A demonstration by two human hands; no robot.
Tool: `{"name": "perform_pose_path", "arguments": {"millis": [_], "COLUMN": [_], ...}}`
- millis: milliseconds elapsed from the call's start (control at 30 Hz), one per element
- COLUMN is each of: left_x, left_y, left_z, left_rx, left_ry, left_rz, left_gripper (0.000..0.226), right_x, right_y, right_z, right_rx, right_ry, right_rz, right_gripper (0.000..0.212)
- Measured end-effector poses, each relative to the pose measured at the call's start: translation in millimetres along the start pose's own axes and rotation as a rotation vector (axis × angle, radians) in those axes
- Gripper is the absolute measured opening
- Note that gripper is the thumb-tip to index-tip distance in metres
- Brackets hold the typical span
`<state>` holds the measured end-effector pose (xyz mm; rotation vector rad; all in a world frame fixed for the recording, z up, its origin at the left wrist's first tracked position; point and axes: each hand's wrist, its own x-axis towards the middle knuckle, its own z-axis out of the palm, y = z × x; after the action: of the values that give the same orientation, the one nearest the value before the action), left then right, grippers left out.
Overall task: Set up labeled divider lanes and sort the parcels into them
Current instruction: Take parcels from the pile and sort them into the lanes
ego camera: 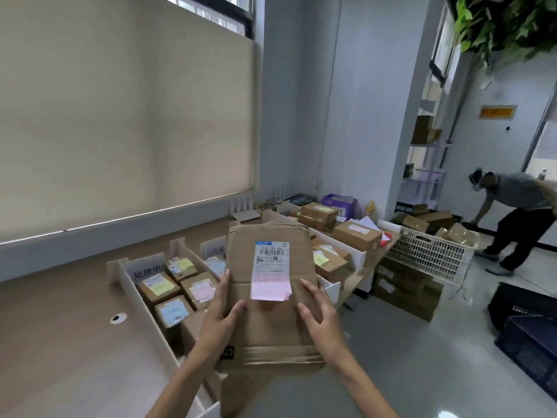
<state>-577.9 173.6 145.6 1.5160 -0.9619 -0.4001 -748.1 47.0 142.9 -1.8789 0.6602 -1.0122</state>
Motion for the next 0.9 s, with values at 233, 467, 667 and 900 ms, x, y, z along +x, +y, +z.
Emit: {"name": "perform_pose_path", "arguments": {"millis": [233, 467, 667, 900], "left_x": [19, 50, 109, 199], "left_y": [8, 6, -10, -18], "left_z": [160, 265, 336, 407], "left_rx": [-0.076, -0.116, -0.129, -0.152], "left_ry": [-0.07, -0.161, -0.183, -0.154], "left_rz": [-0.058, -0.116, -0.129, -0.173], "left_gripper": [0.063, 0.067, 0.064, 0.063], "right_x": [7, 26, 78, 184], "right_y": [67, 121, 169, 235], "right_z": [-143, -231, -280, -330], "right_rx": [-0.051, -0.054, -0.014, 0.002], "right_ry": [0.07, 0.106, 0.091, 0.044], "right_rz": [0.07, 0.113, 0.166, 0.172], "right_gripper": [0.046, 0.045, 0.041, 0.038]}}
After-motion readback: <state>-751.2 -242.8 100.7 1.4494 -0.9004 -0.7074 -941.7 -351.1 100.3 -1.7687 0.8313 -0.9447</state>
